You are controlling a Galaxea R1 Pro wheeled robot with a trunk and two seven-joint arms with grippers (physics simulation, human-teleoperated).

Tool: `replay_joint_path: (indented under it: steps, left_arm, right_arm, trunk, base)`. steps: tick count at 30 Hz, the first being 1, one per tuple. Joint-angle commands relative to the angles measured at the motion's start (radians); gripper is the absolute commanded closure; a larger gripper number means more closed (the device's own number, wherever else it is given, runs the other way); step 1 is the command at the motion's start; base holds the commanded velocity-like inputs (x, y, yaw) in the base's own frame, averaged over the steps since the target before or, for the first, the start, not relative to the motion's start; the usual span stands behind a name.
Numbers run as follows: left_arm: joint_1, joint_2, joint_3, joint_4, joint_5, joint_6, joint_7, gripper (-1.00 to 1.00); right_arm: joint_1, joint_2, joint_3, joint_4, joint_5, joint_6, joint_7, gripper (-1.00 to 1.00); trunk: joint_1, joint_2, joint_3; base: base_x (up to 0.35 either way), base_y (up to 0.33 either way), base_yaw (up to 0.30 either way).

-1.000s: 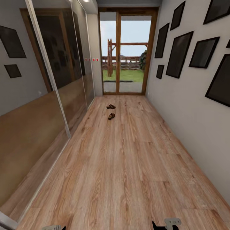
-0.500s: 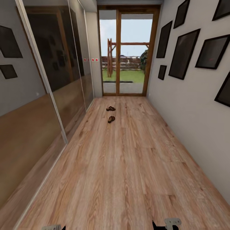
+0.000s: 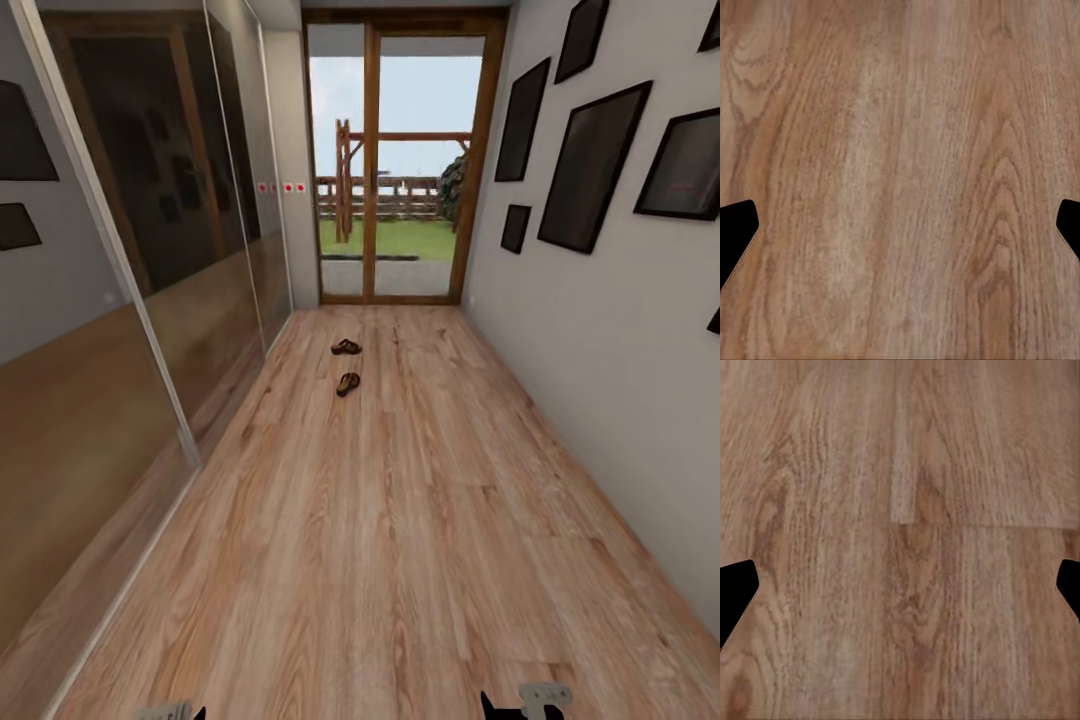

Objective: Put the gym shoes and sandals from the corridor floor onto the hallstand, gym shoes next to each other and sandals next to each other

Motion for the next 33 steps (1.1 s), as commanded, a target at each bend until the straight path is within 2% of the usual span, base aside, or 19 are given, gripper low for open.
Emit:
replay_joint_path:
  steps: [1,17,33]
  left_arm:
    - [-0.001,-0.001,0.008,0.001,-0.009,-0.004,-0.006,-1.00]
    - [-0.001,-0.001,0.008,0.001,-0.008,-0.004,-0.006,-1.00]
    - [-0.001,-0.001,0.008,0.001,-0.008,-0.004,-0.006,-1.00]
  right_arm:
    - [-0.001,-0.003,0.007,0.001,-0.011,-0.003,0.005,-1.00]
    - [-0.001,-0.026,0.004,0.001,-0.013,-0.003,0.005,-1.00]
    - [-0.001,-0.028,0.004,0.001,-0.013,-0.003,0.005,-1.00]
  trunk:
    - [0.000,0.000,-0.001]
    - [0.000,0.000,-0.001]
    - [0.000,0.000,-0.001]
  base:
    - [0.337,0.000,0.000]
    - [0.337,0.000,0.000]
    - [0.338,-0.018,0.000]
